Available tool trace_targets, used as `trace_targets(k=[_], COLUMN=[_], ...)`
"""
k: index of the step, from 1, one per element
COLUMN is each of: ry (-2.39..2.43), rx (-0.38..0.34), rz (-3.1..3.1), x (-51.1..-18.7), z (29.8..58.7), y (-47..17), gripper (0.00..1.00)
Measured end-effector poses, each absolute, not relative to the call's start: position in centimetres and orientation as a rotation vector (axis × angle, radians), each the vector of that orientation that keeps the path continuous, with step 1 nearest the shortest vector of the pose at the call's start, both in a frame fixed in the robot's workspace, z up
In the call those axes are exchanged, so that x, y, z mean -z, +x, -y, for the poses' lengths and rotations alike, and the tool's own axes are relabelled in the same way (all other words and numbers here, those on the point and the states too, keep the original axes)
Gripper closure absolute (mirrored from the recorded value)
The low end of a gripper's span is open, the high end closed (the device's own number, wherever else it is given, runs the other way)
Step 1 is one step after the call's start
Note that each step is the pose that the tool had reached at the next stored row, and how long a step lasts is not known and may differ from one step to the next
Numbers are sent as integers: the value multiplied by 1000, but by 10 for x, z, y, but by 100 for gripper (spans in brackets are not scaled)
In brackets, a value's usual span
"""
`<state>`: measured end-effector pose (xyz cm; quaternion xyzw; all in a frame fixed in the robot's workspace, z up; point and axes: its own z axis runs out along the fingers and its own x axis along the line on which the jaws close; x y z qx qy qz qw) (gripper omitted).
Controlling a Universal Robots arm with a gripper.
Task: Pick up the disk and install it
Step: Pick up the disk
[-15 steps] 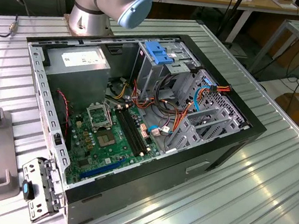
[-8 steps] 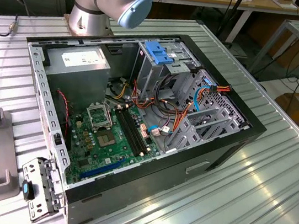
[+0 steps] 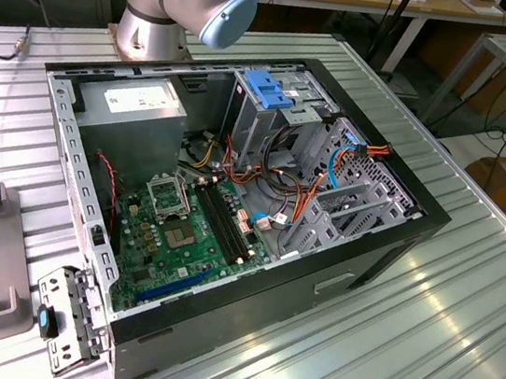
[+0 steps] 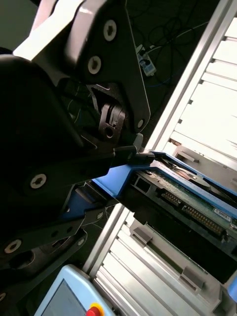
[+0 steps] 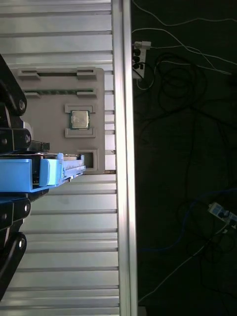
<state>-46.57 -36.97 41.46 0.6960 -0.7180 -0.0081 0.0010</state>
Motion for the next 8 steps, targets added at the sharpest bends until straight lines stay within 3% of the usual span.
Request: trace_targets(k=[8], ry=[2185], rx=[25], rz=[2254], x=[-421], z=[370], y=[-466], gripper=[63])
